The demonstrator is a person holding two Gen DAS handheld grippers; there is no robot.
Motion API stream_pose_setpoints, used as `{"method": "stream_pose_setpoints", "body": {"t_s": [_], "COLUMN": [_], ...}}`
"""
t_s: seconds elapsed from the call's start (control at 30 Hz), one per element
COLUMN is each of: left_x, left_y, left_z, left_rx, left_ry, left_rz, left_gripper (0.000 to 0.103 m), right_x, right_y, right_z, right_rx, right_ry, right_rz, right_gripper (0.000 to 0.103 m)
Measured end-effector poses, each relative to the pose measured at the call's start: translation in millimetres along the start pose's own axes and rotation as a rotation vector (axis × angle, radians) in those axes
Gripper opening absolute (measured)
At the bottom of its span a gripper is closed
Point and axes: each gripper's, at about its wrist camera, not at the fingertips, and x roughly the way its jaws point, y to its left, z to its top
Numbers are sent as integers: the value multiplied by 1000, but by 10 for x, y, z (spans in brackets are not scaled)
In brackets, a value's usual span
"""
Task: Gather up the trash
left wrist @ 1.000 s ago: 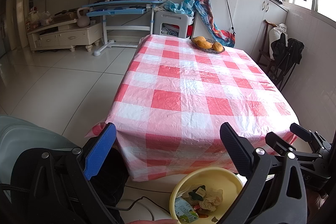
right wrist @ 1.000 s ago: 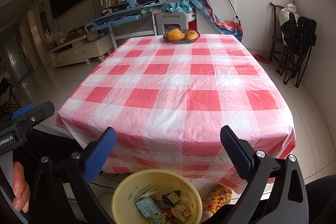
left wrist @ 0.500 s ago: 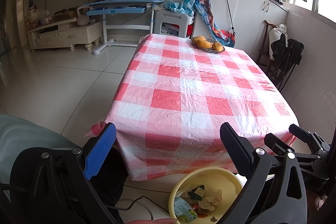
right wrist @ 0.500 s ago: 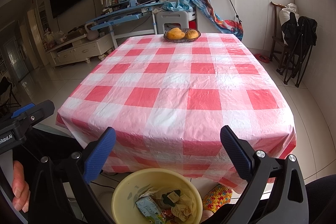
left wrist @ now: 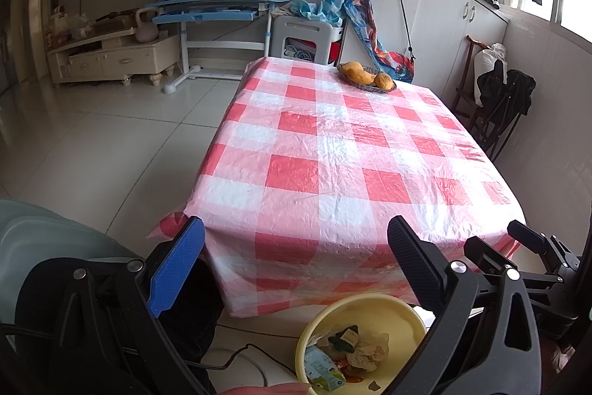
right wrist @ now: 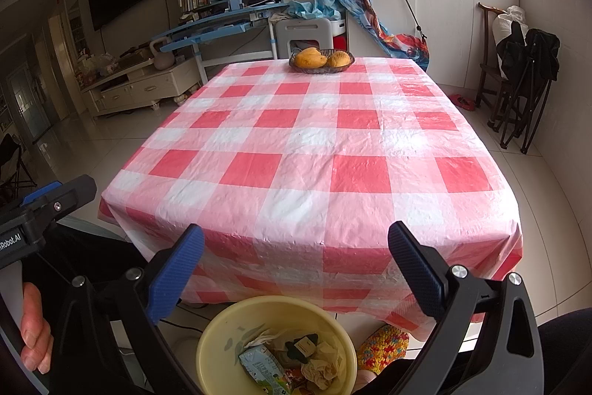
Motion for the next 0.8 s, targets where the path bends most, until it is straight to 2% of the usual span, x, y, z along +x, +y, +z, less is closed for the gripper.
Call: {"method": "stream_pose_setpoints", "body": {"t_s": [0.67,0.8], "left_x": [29,29], "left_y": [17,38], "left_z": [0,0], "left_rx": [-4,-26], "left_ry": [14,13], "left_rz": [-19,-53], "left_gripper": [96,96], "right_x": [5,2], "right_y": [8,6], "right_z": [-1,-9], "right_rx": [-1,-1], "right_ry": [2,1], "right_rz": [0,0], "right_gripper": [95,95]}}
